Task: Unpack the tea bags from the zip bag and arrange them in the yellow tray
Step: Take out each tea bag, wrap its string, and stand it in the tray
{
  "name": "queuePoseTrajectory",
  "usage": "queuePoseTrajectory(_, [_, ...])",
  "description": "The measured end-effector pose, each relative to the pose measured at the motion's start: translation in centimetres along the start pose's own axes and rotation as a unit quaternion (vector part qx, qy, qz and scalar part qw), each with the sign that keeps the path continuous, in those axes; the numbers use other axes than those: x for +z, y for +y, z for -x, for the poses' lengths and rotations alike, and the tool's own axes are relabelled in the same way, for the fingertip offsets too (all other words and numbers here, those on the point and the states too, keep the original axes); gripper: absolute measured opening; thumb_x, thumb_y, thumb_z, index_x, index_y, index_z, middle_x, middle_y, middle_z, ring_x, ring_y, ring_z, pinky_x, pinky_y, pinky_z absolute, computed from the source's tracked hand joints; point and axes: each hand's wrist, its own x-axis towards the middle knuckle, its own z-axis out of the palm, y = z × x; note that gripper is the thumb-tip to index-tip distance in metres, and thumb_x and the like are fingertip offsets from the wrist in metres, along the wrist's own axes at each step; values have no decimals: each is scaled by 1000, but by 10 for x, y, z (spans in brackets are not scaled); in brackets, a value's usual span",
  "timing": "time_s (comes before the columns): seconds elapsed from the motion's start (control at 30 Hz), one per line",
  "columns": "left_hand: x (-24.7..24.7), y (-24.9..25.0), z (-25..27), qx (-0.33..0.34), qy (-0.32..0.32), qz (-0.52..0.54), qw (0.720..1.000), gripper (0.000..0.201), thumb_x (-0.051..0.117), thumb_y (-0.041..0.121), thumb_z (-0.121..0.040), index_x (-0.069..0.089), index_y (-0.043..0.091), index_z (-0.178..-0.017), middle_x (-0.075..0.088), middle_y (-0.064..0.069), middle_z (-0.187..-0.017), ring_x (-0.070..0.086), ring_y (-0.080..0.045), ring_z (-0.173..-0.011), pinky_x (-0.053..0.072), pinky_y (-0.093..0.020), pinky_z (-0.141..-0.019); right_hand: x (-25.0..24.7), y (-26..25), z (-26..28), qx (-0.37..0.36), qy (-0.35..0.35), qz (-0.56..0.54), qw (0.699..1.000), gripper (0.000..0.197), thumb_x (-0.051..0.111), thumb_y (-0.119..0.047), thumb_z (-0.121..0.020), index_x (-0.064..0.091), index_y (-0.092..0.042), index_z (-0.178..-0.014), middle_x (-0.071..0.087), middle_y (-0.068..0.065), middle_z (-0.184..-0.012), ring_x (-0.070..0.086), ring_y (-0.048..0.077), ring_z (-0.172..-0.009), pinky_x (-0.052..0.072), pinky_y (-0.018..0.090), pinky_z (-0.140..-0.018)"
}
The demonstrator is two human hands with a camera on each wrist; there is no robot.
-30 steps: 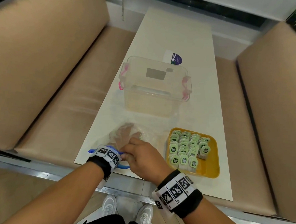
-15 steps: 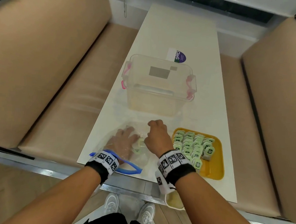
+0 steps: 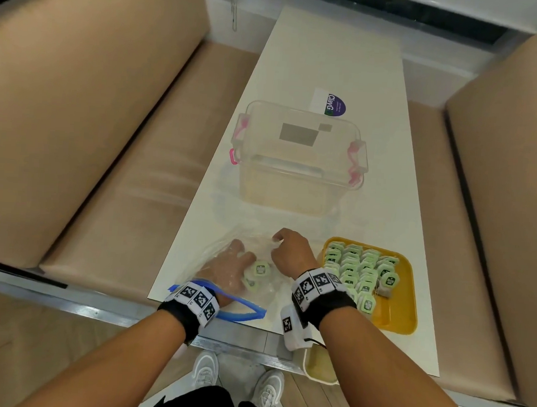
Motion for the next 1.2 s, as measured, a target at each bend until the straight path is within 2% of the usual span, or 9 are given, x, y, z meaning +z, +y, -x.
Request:
queuePoseTrajectory(0.17, [-2,-4,3,5,-5,43,999,57,65,54,-71,57,15,-111,44,-2,-119,57,-27,-95,42,-33,-76,2,-2,-1,-6,24,-49,998,32,50,-2,-87,62,-13,-115,63,8,-120,58,25,-109,40,22,-80])
queuePoseTrajectory(0.33, [-13,-4,4,-40,-75,21,996,81,44,77,-55,59,31,-120,45,2,-119,59,-25,-103,49,-41,-90,6,0,0,-11,30,-77,996,29,51,-3,-88,63,-14,-112,64,7,-113,56,20,-91,39,23,-74])
queuePoseTrajectory(0.5, [-27,0,9,-76,-41,5,996,41,74,20,-84,61,25,-123,51,-2,-127,57,-22,-109,45,-27,-88,8,3,1,-7,33,-94,995,31,48,-2,-88,64,-15,-111,63,6,-115,58,23,-98,41,24,-76])
queuePoseTrajectory(0.63, [-36,11,18,-107,-24,38,993,29,56,12,-97,63,16,-124,59,-5,-131,57,-26,-122,45,-29,-99,9,5,0,-3,40,-105,994,30,48,-2,-88,64,-15,-110,63,6,-113,58,22,-97,42,25,-76])
queuePoseTrajectory(0.73, [-44,21,30,-150,-7,159,976,29,49,11,-101,60,12,-128,58,-4,-135,59,-23,-117,46,-26,-94,8,6,-2,-3,42,-114,993,31,48,-2,-87,64,-15,-110,63,6,-110,55,19,-90,40,24,-73])
queuePoseTrajectory(0.83, [-37,10,26,-155,26,379,912,32,57,-2,-94,69,13,-119,67,-6,-109,59,-20,-79,49,-25,-66,5,7,-4,-2,52,-123,991,31,47,-1,-87,64,-14,-110,63,6,-111,58,22,-97,40,24,-75])
queuePoseTrajectory(0.93, [-42,14,34,-200,50,579,789,34,46,-4,-96,73,10,-111,58,-12,-74,41,-20,-56,31,-28,-51,2,9,-6,3,63,-132,989,31,47,-1,-88,65,-14,-110,63,6,-111,59,25,-101,41,25,-76])
queuePoseTrajectory(1.0, [-49,20,38,-193,45,637,745,34,41,-2,-98,72,10,-106,49,-7,-57,33,-14,-45,22,-19,-41,-1,10,-7,3,71,-136,988,31,47,-1,-88,64,-14,-109,64,8,-110,60,25,-98,41,24,-74])
queuePoseTrajectory(1.2, [-53,20,38,-190,28,704,684,27,54,5,-98,77,16,-108,63,-11,-84,49,-17,-54,33,-21,-40,-5,11,-8,-11,78,-135,988,31,44,-1,-90,64,-13,-111,64,10,-114,59,26,-100,40,24,-75])
